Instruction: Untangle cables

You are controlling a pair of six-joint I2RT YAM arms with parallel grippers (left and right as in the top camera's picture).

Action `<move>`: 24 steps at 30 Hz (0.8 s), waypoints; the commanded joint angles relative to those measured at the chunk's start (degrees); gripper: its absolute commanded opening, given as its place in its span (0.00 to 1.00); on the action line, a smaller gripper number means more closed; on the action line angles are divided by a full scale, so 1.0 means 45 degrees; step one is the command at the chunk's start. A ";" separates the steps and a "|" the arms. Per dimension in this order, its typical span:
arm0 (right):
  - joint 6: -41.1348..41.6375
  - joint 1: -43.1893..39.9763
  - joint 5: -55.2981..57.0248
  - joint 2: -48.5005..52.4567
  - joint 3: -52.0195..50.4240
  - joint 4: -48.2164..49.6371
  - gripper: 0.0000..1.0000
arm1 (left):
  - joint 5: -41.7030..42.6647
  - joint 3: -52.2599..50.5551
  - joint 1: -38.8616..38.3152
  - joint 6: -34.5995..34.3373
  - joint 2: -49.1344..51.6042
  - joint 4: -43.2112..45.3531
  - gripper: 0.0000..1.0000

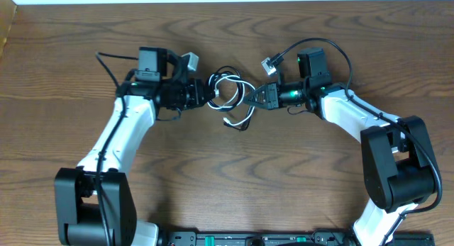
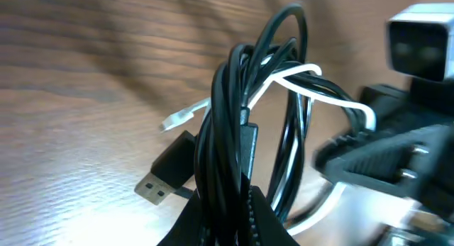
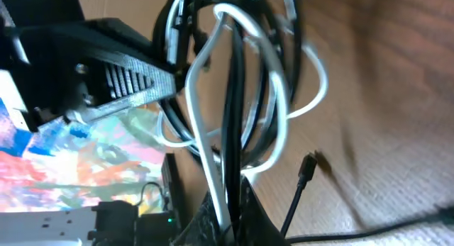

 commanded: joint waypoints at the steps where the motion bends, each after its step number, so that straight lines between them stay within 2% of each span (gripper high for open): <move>1: -0.0165 -0.0029 -0.0170 -0.0102 0.0092 -0.0651 0.01 | -0.3007 0.0355 -0.0797 0.0369 0.0141 0.0180 0.08; 5: -0.0175 0.0034 0.0976 -0.0102 0.0092 -0.1681 0.01 | -0.4046 0.0359 -0.1413 0.0369 0.0136 0.0709 0.08; 9: -0.0379 0.0155 0.1715 -0.0102 0.0092 -0.2205 0.01 | -0.4095 0.0359 -0.1724 0.0359 0.0136 0.1700 0.08; 12: -0.0665 0.0316 0.1724 -0.0102 0.0092 -0.2200 0.01 | -0.3808 0.0359 -0.1812 0.0350 0.0112 0.2225 0.08; 17: -0.0680 0.0612 0.2832 -0.0102 0.0092 -0.1933 0.01 | -0.2074 0.0359 -0.1812 0.0364 0.0112 0.2633 0.08; 24: -0.0126 0.0719 0.2905 -0.0102 0.0092 -0.0869 0.01 | -0.1972 0.0359 -0.1812 0.0471 0.0112 0.2637 0.09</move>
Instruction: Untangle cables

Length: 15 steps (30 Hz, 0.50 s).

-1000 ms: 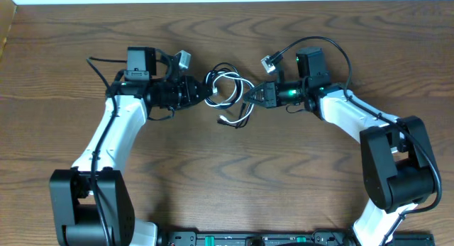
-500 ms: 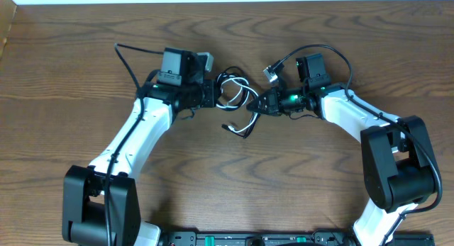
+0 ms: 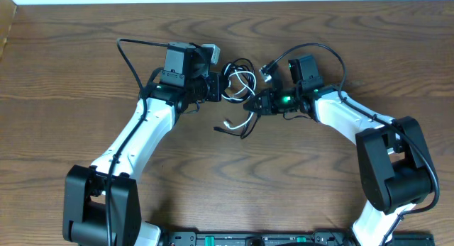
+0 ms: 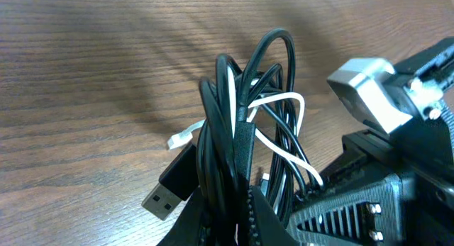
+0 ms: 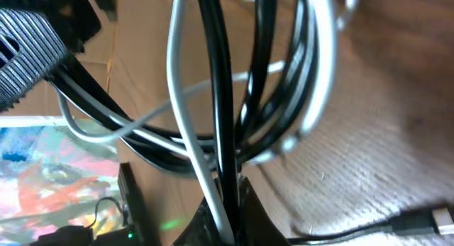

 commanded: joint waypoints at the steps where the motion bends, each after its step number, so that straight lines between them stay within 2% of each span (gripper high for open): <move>1: 0.0330 0.0107 0.0141 -0.0102 0.0092 0.0442 0.01 | 0.0554 0.0355 0.0015 0.0423 0.0112 -0.0039 0.09; 9: 0.1224 0.0107 0.0131 -0.0102 0.0092 0.1146 0.01 | 0.1447 0.0355 -0.0005 0.1865 0.0112 -0.0340 0.11; 15: 0.1452 0.0102 -0.0063 -0.0102 0.0092 0.1122 0.01 | 0.1316 0.0350 -0.0209 0.2370 0.0117 -0.0559 0.12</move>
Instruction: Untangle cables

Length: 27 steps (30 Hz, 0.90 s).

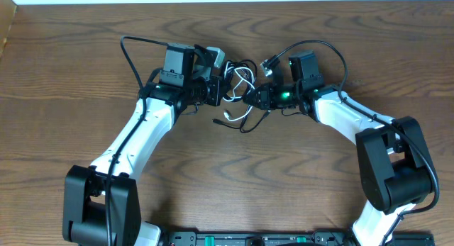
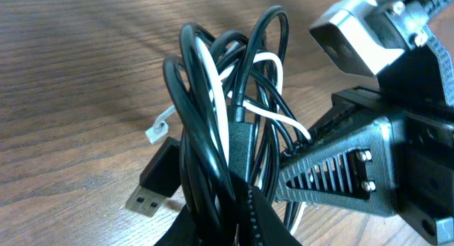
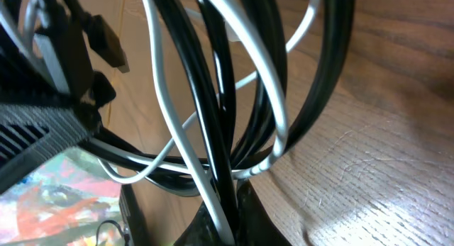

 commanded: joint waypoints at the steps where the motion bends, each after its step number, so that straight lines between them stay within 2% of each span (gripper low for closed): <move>1: 0.0233 0.0097 -0.0447 -0.0102 0.0097 -0.0087 0.01 | 0.0325 0.0350 -0.0267 0.0641 0.0117 -0.0141 0.12; 3: 0.0194 0.0102 -0.0447 -0.0102 0.0097 -0.0306 0.01 | -0.0141 0.0350 -0.0277 0.0641 0.0117 -0.0204 0.15; 5: 0.0189 0.0102 -0.0447 -0.0102 0.0097 -0.0437 0.01 | -0.0631 0.0335 -0.0277 0.0641 0.0117 -0.0277 0.25; 7: 0.0189 0.0102 -0.0447 -0.0102 0.0097 -0.0500 0.01 | -0.0748 0.0325 -0.0277 0.0636 0.0117 -0.0340 0.29; 9: 0.0194 0.0102 -0.0447 -0.0102 0.0097 -0.0529 0.01 | -0.0748 0.0325 -0.0277 0.0636 0.0117 -0.0335 0.38; 12: 0.0194 0.0102 -0.0447 -0.0102 0.0097 -0.0578 0.01 | -0.0753 0.0325 -0.0277 0.0641 0.0117 -0.0257 0.56; 14: 0.0189 0.0107 -0.0491 -0.0102 0.0097 -0.0627 0.01 | -0.0787 0.0325 -0.0272 0.0641 0.0117 -0.0204 0.57; 20: 0.0083 0.0097 -0.1151 -0.0102 0.0097 -0.0680 0.01 | -0.2720 0.0325 -0.0277 0.0622 0.0117 -0.0010 0.58; 27: -0.0199 0.0097 -0.1098 -0.0102 0.0097 -0.0986 0.01 | -0.2759 0.0243 -0.0277 -0.0335 0.0117 -0.0019 0.55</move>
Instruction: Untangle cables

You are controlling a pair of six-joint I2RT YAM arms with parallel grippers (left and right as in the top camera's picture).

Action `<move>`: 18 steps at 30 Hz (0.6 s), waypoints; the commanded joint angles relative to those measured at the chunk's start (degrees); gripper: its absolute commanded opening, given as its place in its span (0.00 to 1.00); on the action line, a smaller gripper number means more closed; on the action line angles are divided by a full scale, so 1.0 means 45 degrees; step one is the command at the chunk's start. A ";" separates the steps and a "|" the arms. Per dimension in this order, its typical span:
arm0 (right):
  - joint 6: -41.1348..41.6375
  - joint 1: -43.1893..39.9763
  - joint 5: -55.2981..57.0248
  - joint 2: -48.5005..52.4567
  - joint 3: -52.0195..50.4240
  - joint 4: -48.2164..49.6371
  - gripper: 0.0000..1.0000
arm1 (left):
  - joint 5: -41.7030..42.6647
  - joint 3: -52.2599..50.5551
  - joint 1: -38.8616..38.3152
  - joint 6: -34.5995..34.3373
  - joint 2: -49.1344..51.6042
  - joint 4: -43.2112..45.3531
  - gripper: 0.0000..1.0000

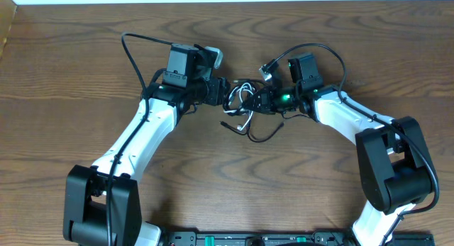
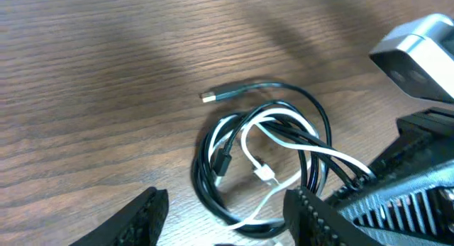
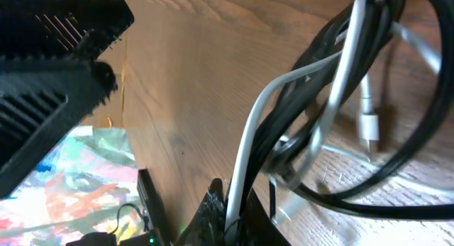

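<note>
A tangle of black and white cables lies on the wooden table between my two grippers, with a black loop trailing toward the front. The left gripper stands open just left of the tangle. In the left wrist view its fingers are spread wide, and the cable bundle rests on the wood beyond them, with a black plug end sticking out. My right gripper is shut on a white cable and the black strands beside it.
The wooden table stretches all round; its back edge meets a white wall. Each arm's own black wiring loops above its wrist. The right gripper's body fills the lower right of the left wrist view.
The left gripper was shut on the bundle and is now open, with the cables out of its jaws. The bundle has dropped onto the table, held only by the right gripper.
At first both grippers were shut on the bundle, holding it up between them at mid-table. Then both were nearer the back edge and closer together, the coils bunched. Now the left has let go and the tangle lies spread on the wood.
</note>
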 commanded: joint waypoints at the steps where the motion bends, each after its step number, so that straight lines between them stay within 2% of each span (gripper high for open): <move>1: -0.0253 0.0073 -0.0355 -0.0102 0.0097 -0.0102 0.01 | -0.0359 0.0175 -0.0063 -0.0831 0.0117 -0.0019 0.54; 4: -0.0253 0.0073 -0.0355 -0.0102 0.0097 -0.0102 0.01 | 0.0039 -0.0029 -0.0063 -0.1579 0.0136 -0.0525 0.55; 10: -0.0539 0.0073 0.0029 -0.0102 0.0097 -0.0345 0.01 | 0.0627 -0.0034 -0.0063 -0.1632 0.0466 -0.1826 0.55; 18: -0.0792 0.0073 0.3041 -0.0102 0.0097 -0.2943 0.01 | 0.2215 -0.0034 -0.0185 -0.1637 0.1962 -0.1909 0.54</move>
